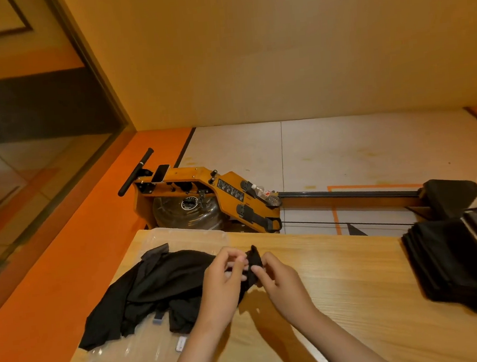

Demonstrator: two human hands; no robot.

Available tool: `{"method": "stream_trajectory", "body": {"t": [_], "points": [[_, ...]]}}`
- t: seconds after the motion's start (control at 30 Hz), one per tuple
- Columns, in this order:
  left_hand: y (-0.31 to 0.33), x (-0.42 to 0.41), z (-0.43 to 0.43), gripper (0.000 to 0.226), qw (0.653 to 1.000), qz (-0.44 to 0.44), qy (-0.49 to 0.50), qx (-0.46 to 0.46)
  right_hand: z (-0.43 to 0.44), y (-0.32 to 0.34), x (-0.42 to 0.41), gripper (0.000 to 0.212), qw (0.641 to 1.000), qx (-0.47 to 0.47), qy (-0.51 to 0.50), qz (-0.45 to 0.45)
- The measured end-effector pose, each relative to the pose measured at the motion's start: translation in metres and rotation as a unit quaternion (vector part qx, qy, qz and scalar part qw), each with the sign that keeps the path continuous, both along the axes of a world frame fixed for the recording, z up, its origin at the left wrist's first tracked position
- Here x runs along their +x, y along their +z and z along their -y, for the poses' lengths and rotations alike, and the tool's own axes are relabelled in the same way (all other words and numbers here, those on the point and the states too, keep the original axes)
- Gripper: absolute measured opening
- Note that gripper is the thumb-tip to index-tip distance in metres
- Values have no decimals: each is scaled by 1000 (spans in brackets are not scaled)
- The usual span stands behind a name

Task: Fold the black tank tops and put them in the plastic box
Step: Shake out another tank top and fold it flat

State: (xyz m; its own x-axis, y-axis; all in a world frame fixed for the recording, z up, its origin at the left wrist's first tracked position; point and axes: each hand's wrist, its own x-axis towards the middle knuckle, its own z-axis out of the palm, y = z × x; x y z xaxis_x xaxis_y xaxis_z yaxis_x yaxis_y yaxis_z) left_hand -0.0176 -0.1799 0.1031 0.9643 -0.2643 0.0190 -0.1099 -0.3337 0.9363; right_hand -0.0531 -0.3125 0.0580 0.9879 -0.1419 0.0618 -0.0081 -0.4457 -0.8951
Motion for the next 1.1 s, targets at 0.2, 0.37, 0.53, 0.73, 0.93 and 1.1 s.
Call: {"method": "stream_trajectory", "body": {"t": [0.2,0.37,0.53,0.73,0.93,1.1], "points": [[-77,-16,29,42,948,92,-61,297,90,-25,-61,15,988,24,-148,-34],[-129,-50,31,31,887,88,-122,436,136,-69,-137,18,935,-7,-334,-118],[-129,-71,49,22,889,101,-153,419,158,-88,-171,18,903,-25,-396,-168],[-88,-58,63,13,939,163,-90,289,167,-48,-171,20,904,54,-419,-62],[-10,-16,76,5,957,191,-87,202,180,29,-131,24,908,69,-410,48],[43,23,86,4,957,192,-112,186,198,88,-99,24,907,107,-392,110]]}}
